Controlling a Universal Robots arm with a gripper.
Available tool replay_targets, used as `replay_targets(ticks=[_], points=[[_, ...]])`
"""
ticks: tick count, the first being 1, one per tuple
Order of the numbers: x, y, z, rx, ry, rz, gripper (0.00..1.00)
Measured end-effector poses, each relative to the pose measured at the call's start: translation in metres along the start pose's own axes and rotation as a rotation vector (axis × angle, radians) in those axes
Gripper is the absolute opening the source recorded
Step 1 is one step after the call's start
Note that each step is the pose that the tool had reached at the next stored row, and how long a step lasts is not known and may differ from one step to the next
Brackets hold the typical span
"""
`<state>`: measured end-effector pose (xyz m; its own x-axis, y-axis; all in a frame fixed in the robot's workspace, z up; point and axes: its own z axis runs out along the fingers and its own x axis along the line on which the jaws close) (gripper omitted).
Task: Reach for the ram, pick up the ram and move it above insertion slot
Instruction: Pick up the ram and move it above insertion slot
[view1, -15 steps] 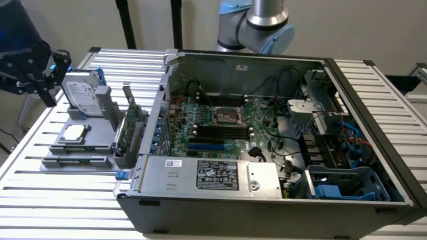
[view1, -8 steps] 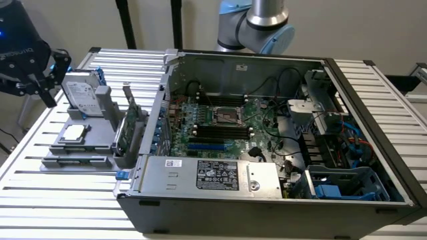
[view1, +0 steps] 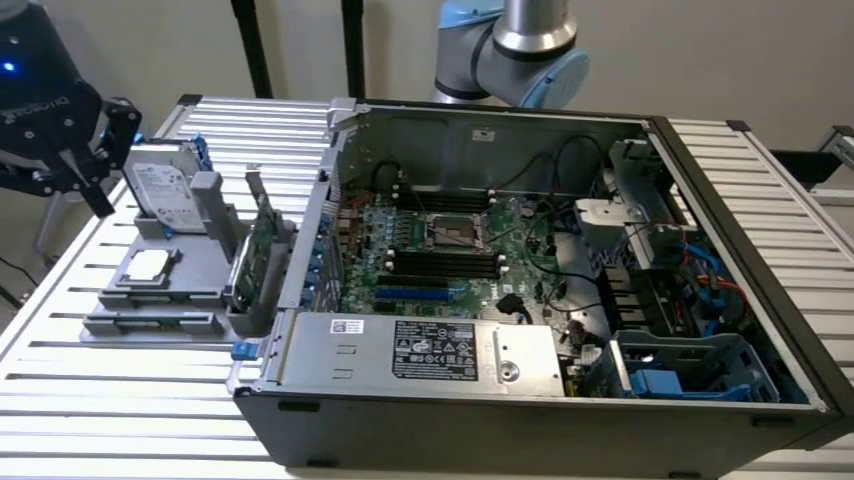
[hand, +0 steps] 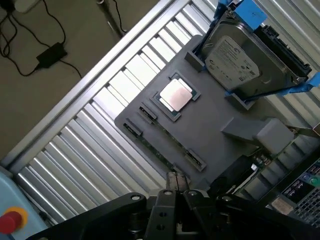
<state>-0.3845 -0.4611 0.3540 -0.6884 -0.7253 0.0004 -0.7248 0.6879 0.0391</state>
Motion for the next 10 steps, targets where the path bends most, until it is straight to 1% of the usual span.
replay_targets(ticks=[10], points=[[0.0000,-0.0001,0.0025,0.0003,0.0070,-0.182,0.11]])
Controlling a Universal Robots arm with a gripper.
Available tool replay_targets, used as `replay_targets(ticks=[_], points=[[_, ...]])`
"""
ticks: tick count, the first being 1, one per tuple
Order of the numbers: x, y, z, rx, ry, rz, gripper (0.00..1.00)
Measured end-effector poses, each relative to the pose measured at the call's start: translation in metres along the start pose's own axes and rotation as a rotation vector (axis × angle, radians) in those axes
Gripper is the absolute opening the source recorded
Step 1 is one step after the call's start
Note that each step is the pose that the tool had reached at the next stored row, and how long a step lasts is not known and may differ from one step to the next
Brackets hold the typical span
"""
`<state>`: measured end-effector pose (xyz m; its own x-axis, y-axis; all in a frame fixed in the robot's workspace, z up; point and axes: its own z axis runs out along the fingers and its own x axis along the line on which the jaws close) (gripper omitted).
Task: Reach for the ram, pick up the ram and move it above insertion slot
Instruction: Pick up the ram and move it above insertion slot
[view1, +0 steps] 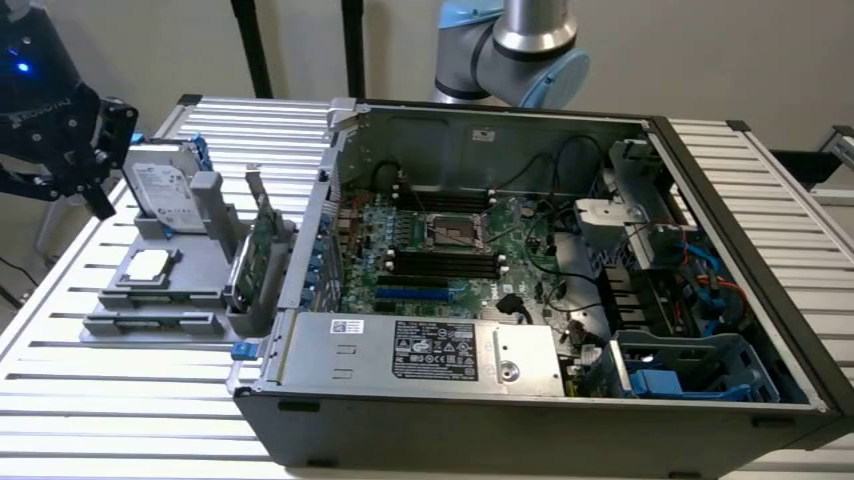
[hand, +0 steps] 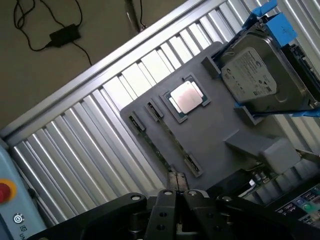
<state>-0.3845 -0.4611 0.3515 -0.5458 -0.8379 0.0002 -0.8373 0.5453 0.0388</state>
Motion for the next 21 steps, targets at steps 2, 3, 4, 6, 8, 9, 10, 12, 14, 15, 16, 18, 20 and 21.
replay_targets(ticks=[2,3,4,6,8,9,10,12,14,15,16,18,20,21], points=[[0.0000,0.0000,0.0003,0.0002,0.0014,-0.038,0.11],[0.0000,0.0000,0.0004,0.0003,0.0020,-0.055,0.11],[0.0000,0.0000,0.0006,0.0004,0.0025,-0.072,0.11],[0.0000,0.0000,0.0009,0.0004,0.0039,-0.109,0.11],[0.0000,0.0000,0.0014,0.0005,0.0052,-0.145,0.11],[0.0000,0.0000,0.0016,0.0004,0.0060,-0.163,0.11],[0.0000,-0.0001,0.0018,0.0004,0.0067,-0.182,0.11],[0.0000,0.0000,0.0025,0.0004,0.0082,-0.218,0.11],[0.0000,-0.0001,0.0030,0.0004,0.0097,-0.255,0.11],[0.0000,-0.0001,0.0033,0.0004,0.0104,-0.273,0.11],[0.0000,-0.0001,0.0036,0.0004,0.0110,-0.291,0.11],[0.0000,-0.0001,0.0042,0.0004,0.0125,-0.328,0.11],[0.0000,-0.0002,0.0049,0.0005,0.0138,-0.364,0.11],[0.0000,-0.0002,0.0052,0.0006,0.0144,-0.382,0.11]])
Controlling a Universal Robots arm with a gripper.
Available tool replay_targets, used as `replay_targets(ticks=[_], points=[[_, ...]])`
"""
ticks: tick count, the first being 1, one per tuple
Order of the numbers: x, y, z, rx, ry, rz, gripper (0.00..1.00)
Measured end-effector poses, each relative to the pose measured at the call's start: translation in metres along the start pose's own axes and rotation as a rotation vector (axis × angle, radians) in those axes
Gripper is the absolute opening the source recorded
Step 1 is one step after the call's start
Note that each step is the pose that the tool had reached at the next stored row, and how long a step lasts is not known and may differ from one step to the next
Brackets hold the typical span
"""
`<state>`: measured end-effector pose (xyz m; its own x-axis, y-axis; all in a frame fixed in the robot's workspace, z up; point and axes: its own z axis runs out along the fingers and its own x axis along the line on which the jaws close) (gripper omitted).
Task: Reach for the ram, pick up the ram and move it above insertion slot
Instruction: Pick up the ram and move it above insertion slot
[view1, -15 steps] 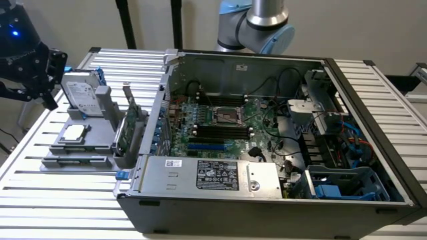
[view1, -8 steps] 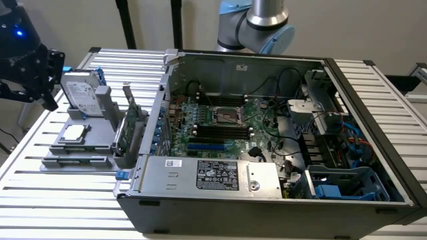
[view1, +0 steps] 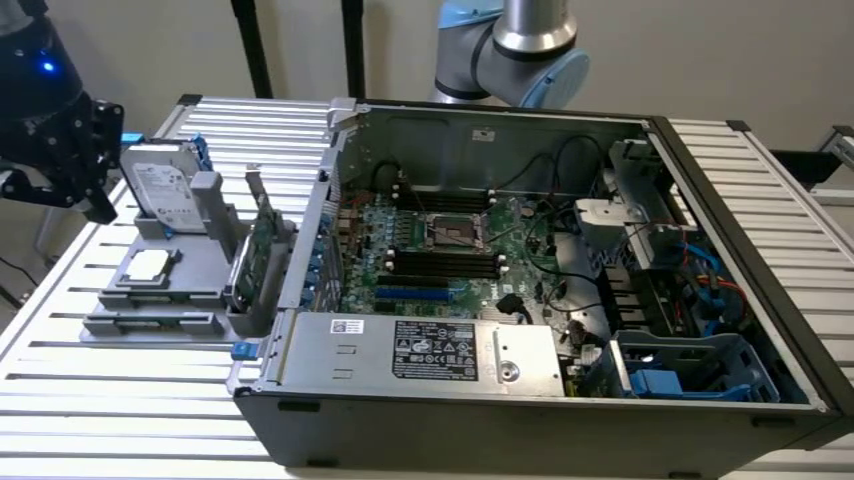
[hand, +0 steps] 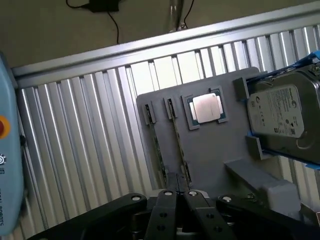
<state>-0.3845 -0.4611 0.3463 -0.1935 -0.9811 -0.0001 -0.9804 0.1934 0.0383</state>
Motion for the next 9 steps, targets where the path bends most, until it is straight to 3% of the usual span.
replay_targets(ticks=[9], points=[[0.0000,-0.0001,0.0026,0.0022,0.0048,-0.164,0.11]])
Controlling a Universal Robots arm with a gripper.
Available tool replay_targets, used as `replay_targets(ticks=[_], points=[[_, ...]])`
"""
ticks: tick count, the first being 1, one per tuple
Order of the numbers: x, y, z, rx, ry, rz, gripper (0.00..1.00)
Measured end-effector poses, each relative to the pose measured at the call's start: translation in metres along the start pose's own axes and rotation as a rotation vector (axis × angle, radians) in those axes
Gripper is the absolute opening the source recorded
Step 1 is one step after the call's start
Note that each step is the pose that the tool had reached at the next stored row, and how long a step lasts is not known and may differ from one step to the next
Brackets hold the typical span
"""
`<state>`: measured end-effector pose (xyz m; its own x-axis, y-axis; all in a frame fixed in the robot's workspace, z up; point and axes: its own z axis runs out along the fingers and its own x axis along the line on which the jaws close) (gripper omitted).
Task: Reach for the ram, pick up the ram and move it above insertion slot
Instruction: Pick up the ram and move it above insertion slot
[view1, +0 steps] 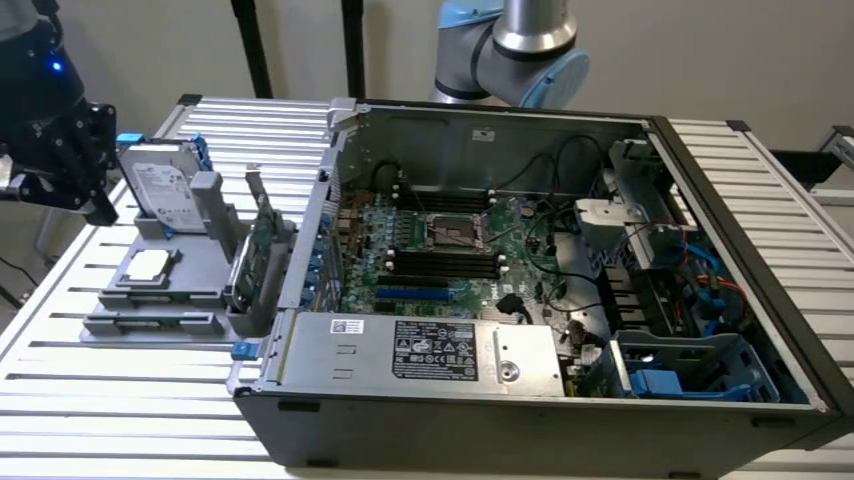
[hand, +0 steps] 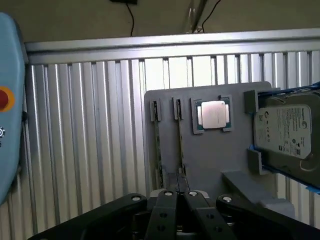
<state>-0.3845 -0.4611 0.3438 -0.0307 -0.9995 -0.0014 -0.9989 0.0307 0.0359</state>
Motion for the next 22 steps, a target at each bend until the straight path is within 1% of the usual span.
replay_targets(ticks=[2,3,5,8,9,10,14,15,16,18,19,20,22], points=[[0.000,0.0000,0.0007,0.0023,0.0006,-0.035,0.11],[0.000,0.0000,0.0011,0.0048,0.0005,-0.052,0.11],[0.000,0.0000,0.0020,0.0119,-0.0002,-0.081,0.11],[0.000,-0.0001,0.0032,0.0248,-0.0020,-0.120,0.11],[0.000,0.0005,0.0034,0.0284,-0.0033,-0.125,0.11],[0.000,0.0021,0.0035,0.0308,-0.0034,-0.127,0.11],[0.000,0.0031,0.0035,0.0320,-0.0034,-0.128,0.12],[0.000,0.0031,0.0038,0.0320,-0.0034,-0.128,0.18],[0.000,0.0031,0.0044,0.0321,-0.0035,-0.127,0.18],[0.000,0.0031,0.0070,0.0327,-0.0034,-0.127,0.30],[0.000,0.0030,0.0088,0.0334,-0.0033,-0.127,0.30],[0.000,0.0031,0.0106,0.0336,-0.0034,-0.127,0.36],[0.000,0.0032,0.0143,0.0336,-0.0033,-0.128,0.36]])
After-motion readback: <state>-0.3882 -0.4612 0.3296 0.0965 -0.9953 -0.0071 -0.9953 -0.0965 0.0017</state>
